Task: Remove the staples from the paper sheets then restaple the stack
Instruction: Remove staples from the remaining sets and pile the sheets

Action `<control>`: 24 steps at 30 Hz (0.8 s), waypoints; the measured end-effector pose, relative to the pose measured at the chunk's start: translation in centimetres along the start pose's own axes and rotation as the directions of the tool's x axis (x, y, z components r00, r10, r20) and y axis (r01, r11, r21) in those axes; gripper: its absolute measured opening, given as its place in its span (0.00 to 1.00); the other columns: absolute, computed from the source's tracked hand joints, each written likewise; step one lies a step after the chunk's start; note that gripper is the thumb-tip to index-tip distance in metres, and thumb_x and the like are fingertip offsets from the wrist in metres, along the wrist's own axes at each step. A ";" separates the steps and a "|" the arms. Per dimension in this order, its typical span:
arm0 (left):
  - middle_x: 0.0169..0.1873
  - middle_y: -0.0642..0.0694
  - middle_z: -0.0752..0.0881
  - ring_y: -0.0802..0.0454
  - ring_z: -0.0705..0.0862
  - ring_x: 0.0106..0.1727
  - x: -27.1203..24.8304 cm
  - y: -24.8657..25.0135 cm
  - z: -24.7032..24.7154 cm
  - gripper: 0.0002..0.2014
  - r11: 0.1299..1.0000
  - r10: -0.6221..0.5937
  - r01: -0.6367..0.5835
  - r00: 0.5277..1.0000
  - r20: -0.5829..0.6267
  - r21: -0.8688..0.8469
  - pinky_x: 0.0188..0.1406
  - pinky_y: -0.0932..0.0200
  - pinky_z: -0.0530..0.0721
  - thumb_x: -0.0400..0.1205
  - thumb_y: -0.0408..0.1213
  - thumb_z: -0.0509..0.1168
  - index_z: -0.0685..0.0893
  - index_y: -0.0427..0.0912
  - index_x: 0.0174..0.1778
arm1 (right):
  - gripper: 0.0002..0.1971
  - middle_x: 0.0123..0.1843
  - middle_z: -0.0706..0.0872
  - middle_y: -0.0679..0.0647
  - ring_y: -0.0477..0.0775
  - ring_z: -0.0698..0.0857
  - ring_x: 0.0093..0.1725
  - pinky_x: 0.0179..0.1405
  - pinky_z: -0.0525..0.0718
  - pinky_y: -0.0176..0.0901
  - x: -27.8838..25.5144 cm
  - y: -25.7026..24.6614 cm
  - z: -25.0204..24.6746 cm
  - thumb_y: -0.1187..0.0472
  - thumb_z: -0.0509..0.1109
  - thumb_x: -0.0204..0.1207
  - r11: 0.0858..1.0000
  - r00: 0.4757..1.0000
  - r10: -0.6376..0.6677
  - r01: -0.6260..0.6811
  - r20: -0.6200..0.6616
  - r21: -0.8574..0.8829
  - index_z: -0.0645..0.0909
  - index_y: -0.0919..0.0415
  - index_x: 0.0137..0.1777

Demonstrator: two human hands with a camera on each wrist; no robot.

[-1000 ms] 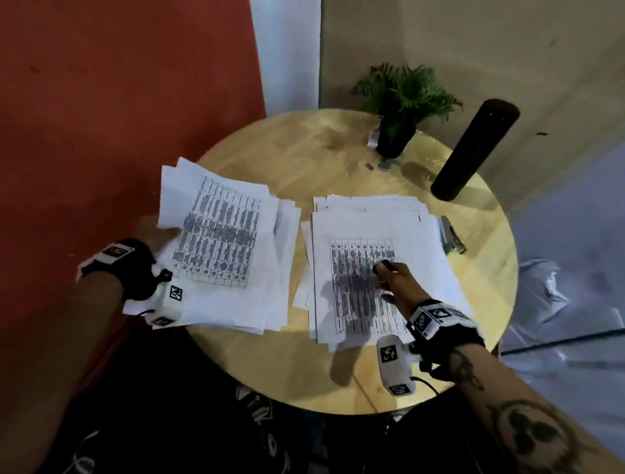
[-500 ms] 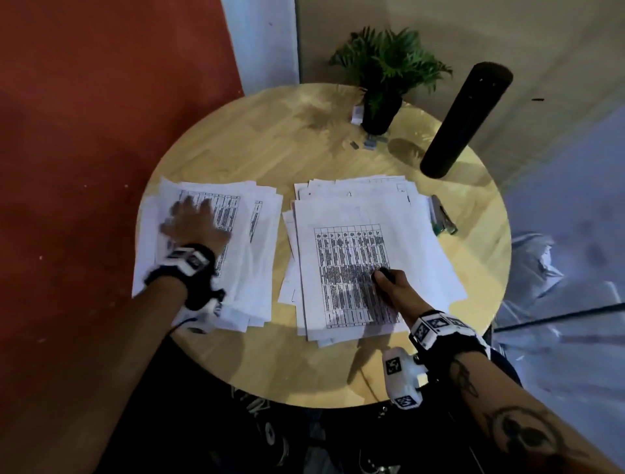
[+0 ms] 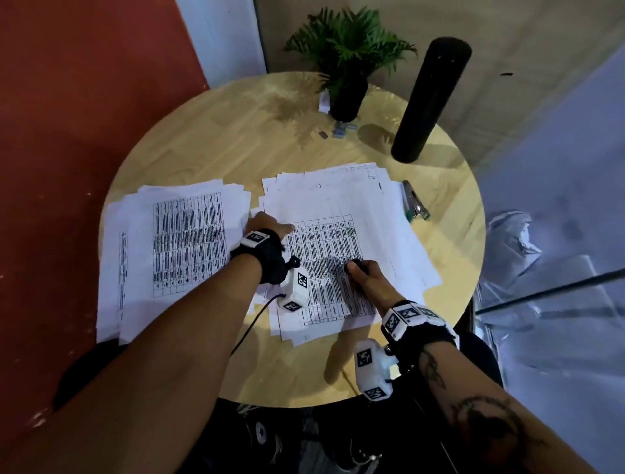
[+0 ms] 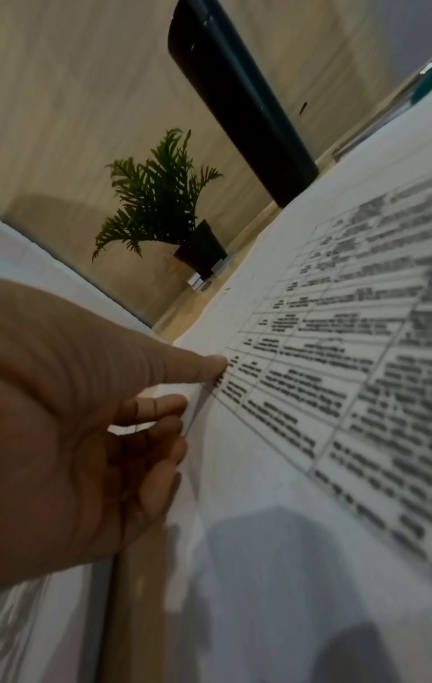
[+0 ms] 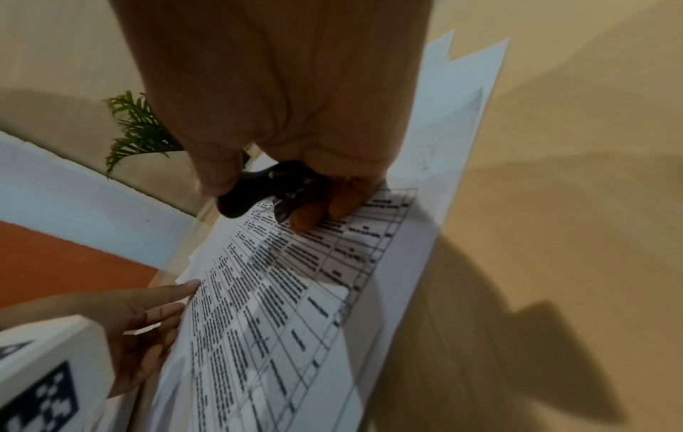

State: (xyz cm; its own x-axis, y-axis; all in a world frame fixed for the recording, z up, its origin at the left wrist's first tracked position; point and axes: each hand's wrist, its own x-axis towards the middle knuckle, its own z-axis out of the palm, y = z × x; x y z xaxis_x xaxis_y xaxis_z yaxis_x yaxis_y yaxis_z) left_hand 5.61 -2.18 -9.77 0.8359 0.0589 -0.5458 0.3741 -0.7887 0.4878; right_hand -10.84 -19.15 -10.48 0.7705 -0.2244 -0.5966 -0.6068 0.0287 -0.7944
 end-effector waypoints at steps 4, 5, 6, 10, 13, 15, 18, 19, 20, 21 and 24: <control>0.61 0.37 0.84 0.41 0.81 0.64 -0.6 -1.1 0.3 0.21 0.986 0.055 -0.079 0.986 -0.159 -0.149 0.61 0.56 0.75 0.77 0.44 0.71 0.80 0.34 0.61 | 0.25 0.69 0.75 0.62 0.59 0.75 0.69 0.73 0.70 0.57 -0.1 0.1 -0.1 0.53 0.64 0.81 1.000 1.000 -0.002 0.002 0.013 0.013 0.64 0.66 0.72; 0.58 0.36 0.86 0.41 0.82 0.62 -0.8 -1.5 0.3 0.19 0.978 0.058 -0.102 0.971 -0.234 -0.184 0.59 0.58 0.75 0.78 0.42 0.71 0.81 0.33 0.58 | 0.25 0.70 0.75 0.62 0.59 0.75 0.70 0.74 0.70 0.57 -0.1 0.1 -0.1 0.53 0.64 0.81 1.000 1.000 -0.005 0.005 0.014 0.007 0.64 0.66 0.73; 0.56 0.36 0.86 0.41 0.83 0.61 -1.1 -1.8 0.1 0.17 0.970 0.069 -0.134 0.952 -0.298 -0.202 0.57 0.58 0.75 0.77 0.41 0.72 0.82 0.33 0.56 | 0.26 0.70 0.75 0.62 0.59 0.74 0.69 0.74 0.70 0.56 -0.1 0.1 -0.2 0.52 0.64 0.81 1.000 1.000 -0.012 0.012 0.013 -0.001 0.64 0.65 0.73; 0.59 0.35 0.84 0.40 0.82 0.62 -1.0 -1.7 -0.1 0.22 0.981 0.069 -0.097 0.984 -0.167 -0.167 0.60 0.56 0.78 0.76 0.43 0.73 0.80 0.34 0.60 | 0.27 0.71 0.74 0.62 0.59 0.74 0.70 0.73 0.69 0.57 -0.2 0.2 -0.1 0.51 0.64 0.81 1.000 1.000 -0.016 0.016 0.010 -0.021 0.64 0.65 0.73; 0.60 0.36 0.84 0.40 0.83 0.60 -0.9 -0.2 -0.4 0.32 1.000 -0.023 0.023 1.000 -0.014 0.001 0.53 0.58 0.78 0.75 0.53 0.71 0.79 0.30 0.65 | 0.27 0.71 0.74 0.62 0.59 0.73 0.70 0.73 0.69 0.56 -0.3 0.0 -0.1 0.52 0.64 0.81 1.000 1.000 -0.014 0.014 0.008 -0.022 0.63 0.66 0.73; 0.59 0.36 0.86 0.40 0.85 0.57 -0.6 0.4 -0.6 0.33 0.997 -0.076 0.076 0.997 0.020 -0.010 0.49 0.57 0.78 0.75 0.54 0.72 0.78 0.29 0.65 | 0.27 0.71 0.73 0.62 0.59 0.73 0.71 0.74 0.69 0.56 -0.3 0.0 -0.1 0.52 0.64 0.81 1.000 1.000 -0.012 0.012 0.007 -0.016 0.63 0.66 0.73; 0.61 0.35 0.84 0.40 0.86 0.58 -0.2 0.1 -0.7 0.39 0.994 -0.112 0.111 0.992 -0.051 -0.021 0.56 0.53 0.82 0.69 0.53 0.77 0.74 0.31 0.68 | 0.27 0.71 0.74 0.62 0.59 0.74 0.70 0.73 0.70 0.57 -0.2 0.1 -0.1 0.51 0.64 0.81 0.999 1.000 -0.015 0.015 0.012 -0.029 0.63 0.66 0.73; 0.65 0.35 0.81 0.39 0.84 0.61 0.2 -0.3 -0.7 0.44 0.994 -0.107 0.106 0.990 -0.087 -0.017 0.60 0.49 0.82 0.66 0.53 0.79 0.70 0.32 0.71 | 0.27 0.71 0.74 0.63 0.59 0.74 0.70 0.73 0.70 0.57 -0.2 0.2 -0.1 0.51 0.64 0.80 0.999 1.000 -0.017 0.018 0.010 -0.032 0.64 0.66 0.73; 0.68 0.35 0.77 0.38 0.81 0.65 0.1 -0.5 -0.7 0.46 0.997 -0.078 0.076 0.991 -0.105 -0.021 0.62 0.46 0.82 0.65 0.52 0.80 0.67 0.34 0.72 | 0.27 0.71 0.74 0.63 0.59 0.74 0.70 0.73 0.70 0.57 -0.1 0.2 -0.1 0.52 0.64 0.81 0.999 1.000 -0.022 0.022 0.007 -0.030 0.64 0.66 0.73; 0.69 0.36 0.76 0.38 0.79 0.67 0.2 -0.5 -0.7 0.44 0.999 -0.041 0.038 0.994 -0.103 -0.033 0.62 0.46 0.81 0.66 0.50 0.80 0.67 0.35 0.72 | 0.26 0.71 0.74 0.63 0.59 0.74 0.70 0.73 0.71 0.56 -0.2 0.2 0.0 0.53 0.64 0.81 0.999 1.000 -0.026 0.026 0.003 -0.026 0.64 0.66 0.73; 0.58 0.41 0.83 0.42 0.84 0.57 0.4 -0.1 -1.2 0.33 0.999 0.006 -0.007 1.000 -0.016 -0.037 0.51 0.53 0.81 0.69 0.44 0.79 0.76 0.32 0.64 | 0.26 0.70 0.74 0.62 0.59 0.74 0.69 0.73 0.71 0.56 -0.1 0.2 0.0 0.53 0.64 0.81 0.999 1.000 -0.027 0.027 -0.001 -0.024 0.64 0.66 0.73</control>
State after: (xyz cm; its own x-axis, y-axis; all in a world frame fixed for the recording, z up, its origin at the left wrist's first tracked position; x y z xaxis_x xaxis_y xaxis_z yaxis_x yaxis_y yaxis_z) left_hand 6.40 -1.38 -9.24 0.8445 0.0633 -0.5319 0.3826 -0.7662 0.5163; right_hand -11.09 -19.15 -10.56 0.7865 -0.2265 -0.5746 -0.5902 -0.0012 -0.8073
